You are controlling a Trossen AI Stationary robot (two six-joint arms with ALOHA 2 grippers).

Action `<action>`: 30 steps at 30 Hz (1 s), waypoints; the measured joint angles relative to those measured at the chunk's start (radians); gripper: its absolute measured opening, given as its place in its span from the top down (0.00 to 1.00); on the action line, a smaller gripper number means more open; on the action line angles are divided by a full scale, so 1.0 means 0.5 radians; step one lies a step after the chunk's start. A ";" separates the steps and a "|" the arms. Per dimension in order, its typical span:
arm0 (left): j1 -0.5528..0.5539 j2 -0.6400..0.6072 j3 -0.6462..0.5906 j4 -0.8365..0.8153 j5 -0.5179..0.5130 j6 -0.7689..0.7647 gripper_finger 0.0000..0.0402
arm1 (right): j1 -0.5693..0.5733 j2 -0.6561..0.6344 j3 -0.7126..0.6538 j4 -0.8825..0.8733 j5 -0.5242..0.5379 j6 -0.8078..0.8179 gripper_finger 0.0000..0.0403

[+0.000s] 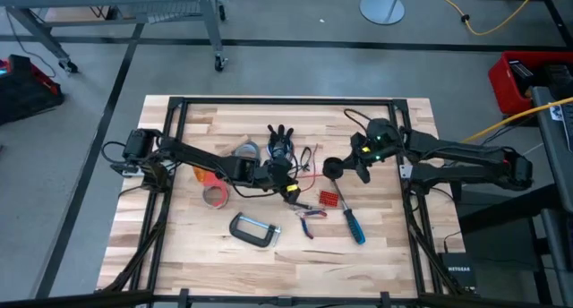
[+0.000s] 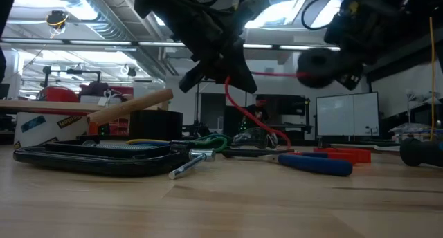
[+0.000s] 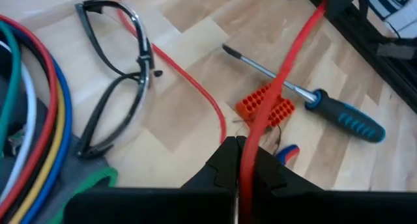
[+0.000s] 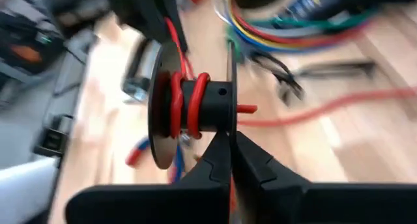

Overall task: Coil cords
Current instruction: Coil the red wire onto a black spool

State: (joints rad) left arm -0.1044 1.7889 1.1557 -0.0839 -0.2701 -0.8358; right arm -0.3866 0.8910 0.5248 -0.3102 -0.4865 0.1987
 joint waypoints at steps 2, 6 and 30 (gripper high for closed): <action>0.020 0.000 0.000 0.007 0.020 -0.002 1.00 | 0.000 -0.017 0.001 -0.108 0.089 -0.026 1.00; 0.062 0.000 0.001 0.076 0.047 -0.003 1.00 | 0.002 -0.016 0.001 -0.221 0.297 -0.034 1.00; 0.455 0.000 0.001 0.460 0.050 -0.076 1.00 | 0.002 0.114 0.000 -0.057 0.697 -0.044 1.00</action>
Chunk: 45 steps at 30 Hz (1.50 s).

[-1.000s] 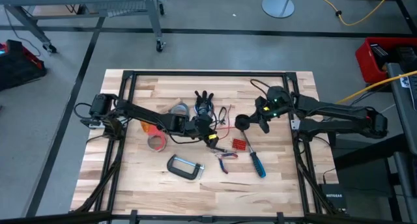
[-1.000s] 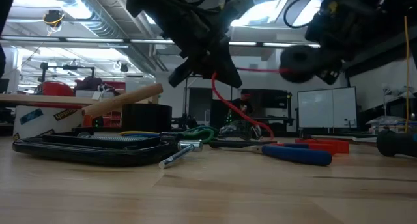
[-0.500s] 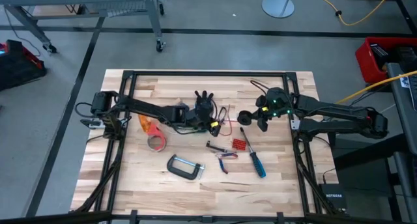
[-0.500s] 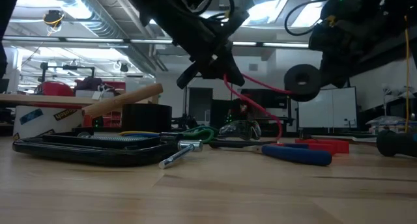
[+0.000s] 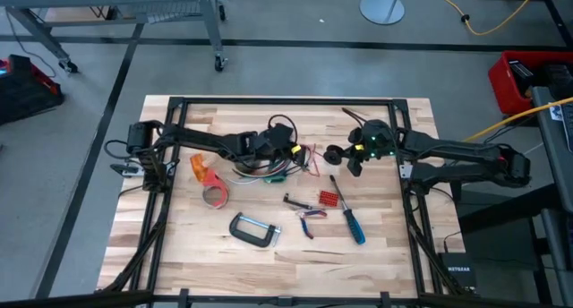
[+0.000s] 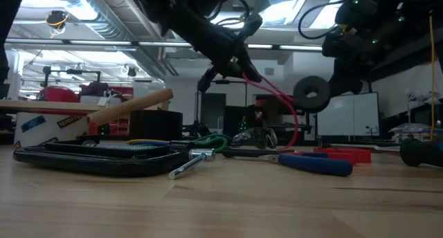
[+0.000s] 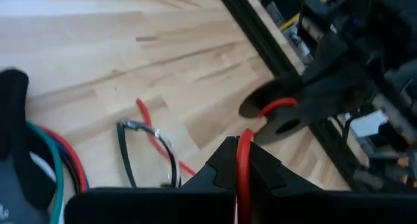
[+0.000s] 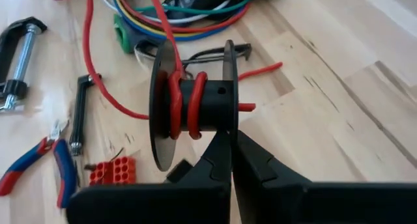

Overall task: Coil cords
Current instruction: Coil the red wire onto a black spool

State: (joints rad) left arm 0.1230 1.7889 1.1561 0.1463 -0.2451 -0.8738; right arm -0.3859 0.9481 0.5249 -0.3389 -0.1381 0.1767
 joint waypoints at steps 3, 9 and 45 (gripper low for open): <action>0.042 -0.001 0.000 0.009 -0.005 -0.002 1.00 | 0.000 0.054 -0.001 0.087 0.000 0.013 1.00; 0.105 -0.001 0.000 0.067 -0.004 -0.021 1.00 | 0.000 0.203 -0.002 0.254 -0.001 0.126 1.00; 0.028 -0.002 0.003 0.174 0.025 -0.133 1.00 | 0.223 0.976 -0.002 1.558 0.178 0.823 1.00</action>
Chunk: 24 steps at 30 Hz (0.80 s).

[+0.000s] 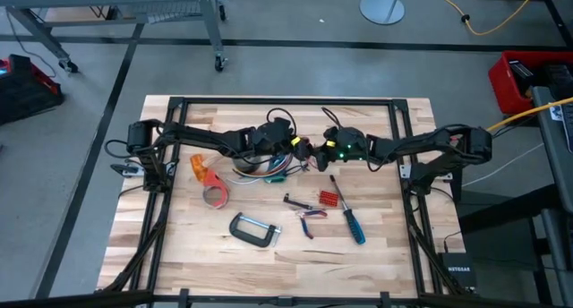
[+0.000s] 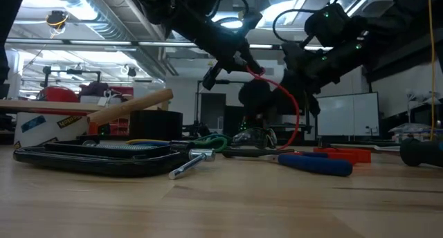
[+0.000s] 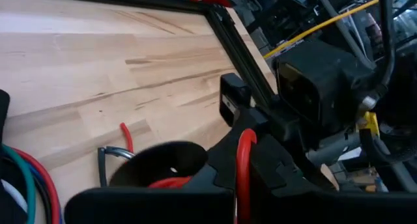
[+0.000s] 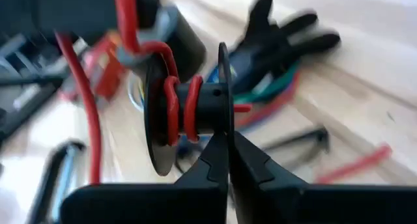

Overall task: Coil cords
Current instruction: Coil the red wire onto a black spool

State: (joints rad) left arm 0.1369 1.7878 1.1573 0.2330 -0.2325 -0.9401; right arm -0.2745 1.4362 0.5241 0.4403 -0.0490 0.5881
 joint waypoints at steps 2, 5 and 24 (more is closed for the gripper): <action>-0.009 0.000 0.001 0.001 0.000 -0.001 1.00 | 0.001 0.033 0.024 0.056 0.003 0.038 1.00; -0.018 0.000 0.001 -0.006 0.000 -0.003 1.00 | 0.002 0.083 0.120 0.051 -0.007 0.069 1.00; -0.077 0.000 0.001 -0.166 0.017 0.221 1.00 | -0.092 0.199 0.322 -0.207 -0.166 -0.041 1.00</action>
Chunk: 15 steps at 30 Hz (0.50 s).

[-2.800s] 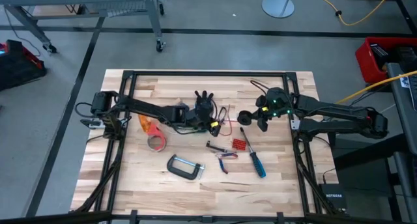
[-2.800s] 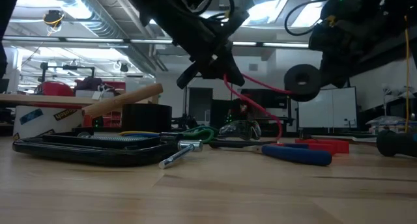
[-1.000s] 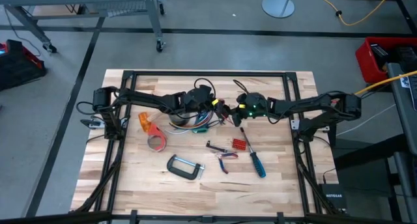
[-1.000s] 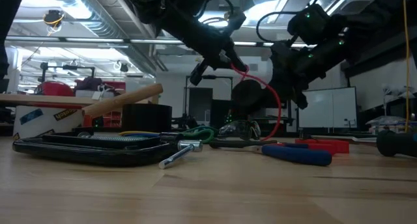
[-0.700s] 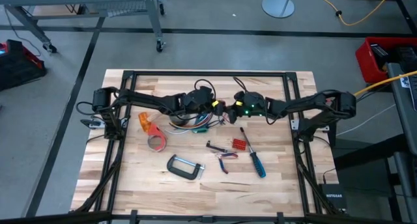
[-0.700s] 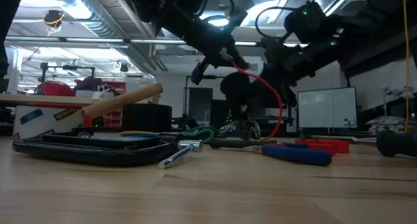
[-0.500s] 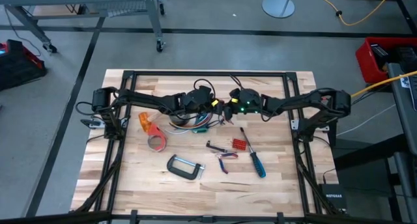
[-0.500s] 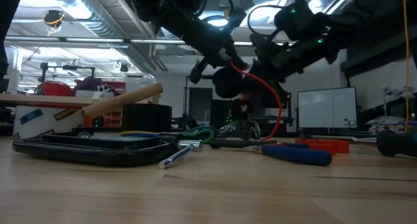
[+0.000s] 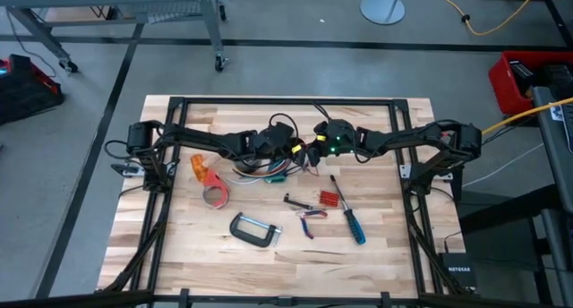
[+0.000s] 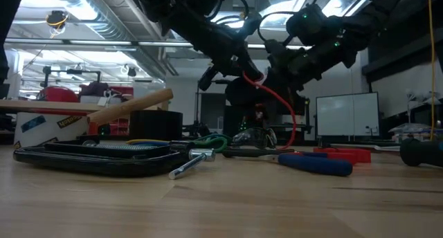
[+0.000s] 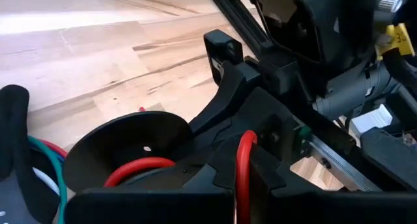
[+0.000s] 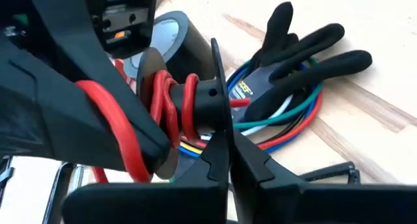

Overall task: Coil cords
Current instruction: Coil the red wire onto a black spool

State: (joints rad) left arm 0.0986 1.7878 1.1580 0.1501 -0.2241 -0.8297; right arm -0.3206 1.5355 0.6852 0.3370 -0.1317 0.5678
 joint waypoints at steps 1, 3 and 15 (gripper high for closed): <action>0.000 0.000 0.000 0.001 0.000 0.002 1.00 | 0.000 -0.002 0.002 -0.020 0.001 0.000 1.00; -0.002 0.002 0.000 -0.001 0.002 0.002 1.00 | 0.001 -0.004 0.002 -0.049 0.008 0.000 1.00; -0.060 0.004 -0.002 -0.029 0.027 0.013 1.00 | -0.003 -0.004 0.002 -0.094 0.162 0.081 1.00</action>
State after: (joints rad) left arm 0.0685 1.7897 1.1572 0.1357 -0.2108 -0.8233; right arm -0.3220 1.5333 0.6865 0.2898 -0.0508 0.6084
